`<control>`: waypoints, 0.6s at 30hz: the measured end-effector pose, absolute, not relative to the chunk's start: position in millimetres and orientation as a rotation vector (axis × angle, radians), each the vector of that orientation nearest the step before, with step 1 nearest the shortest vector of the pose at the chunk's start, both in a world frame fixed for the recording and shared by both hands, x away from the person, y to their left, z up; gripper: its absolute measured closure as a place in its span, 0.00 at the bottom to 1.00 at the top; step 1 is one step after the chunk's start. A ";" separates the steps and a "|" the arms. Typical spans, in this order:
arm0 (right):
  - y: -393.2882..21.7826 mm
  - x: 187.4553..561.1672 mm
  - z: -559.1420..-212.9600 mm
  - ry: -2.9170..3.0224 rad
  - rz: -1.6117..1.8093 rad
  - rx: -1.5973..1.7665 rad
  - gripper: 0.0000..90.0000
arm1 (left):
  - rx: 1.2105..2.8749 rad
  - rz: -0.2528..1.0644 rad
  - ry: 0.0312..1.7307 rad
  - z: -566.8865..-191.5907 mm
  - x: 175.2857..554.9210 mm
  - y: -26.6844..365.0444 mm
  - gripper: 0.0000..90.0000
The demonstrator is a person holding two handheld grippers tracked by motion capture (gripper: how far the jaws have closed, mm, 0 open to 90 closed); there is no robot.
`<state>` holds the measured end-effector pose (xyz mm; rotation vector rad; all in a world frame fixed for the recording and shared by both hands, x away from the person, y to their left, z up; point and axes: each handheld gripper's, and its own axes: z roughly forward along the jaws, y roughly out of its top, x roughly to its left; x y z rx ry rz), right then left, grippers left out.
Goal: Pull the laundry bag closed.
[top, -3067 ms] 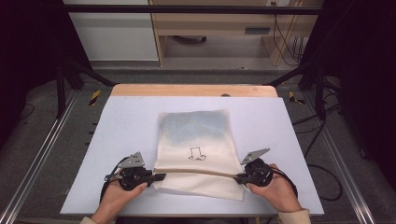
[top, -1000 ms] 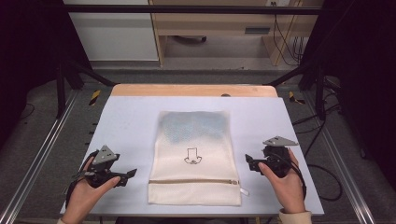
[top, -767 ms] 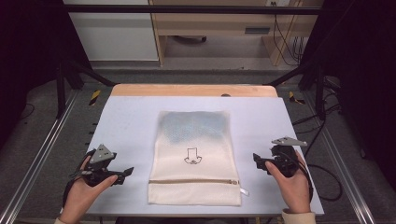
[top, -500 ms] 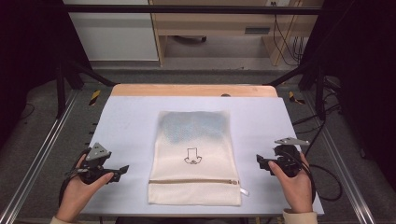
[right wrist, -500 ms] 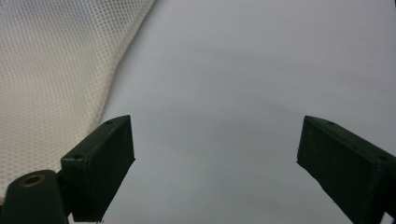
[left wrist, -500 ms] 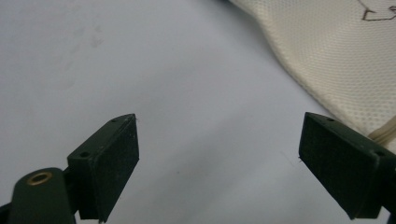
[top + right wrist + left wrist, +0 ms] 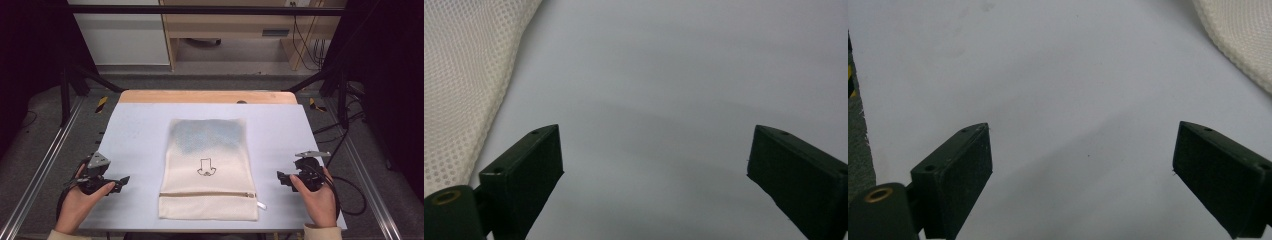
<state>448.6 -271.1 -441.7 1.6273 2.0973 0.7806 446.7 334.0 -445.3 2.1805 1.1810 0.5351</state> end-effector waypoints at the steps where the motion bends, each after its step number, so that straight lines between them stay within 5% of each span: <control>1: -270.9 448.7 -442.4 2.096 0.778 1.630 0.07 | 2.191 0.535 1.185 -446.5 447.0 333.7 0.10; 18: -267.5 433.7 -462.5 2.153 0.761 1.614 0.08 | 2.260 0.570 1.199 -453.6 446.7 336.0 0.08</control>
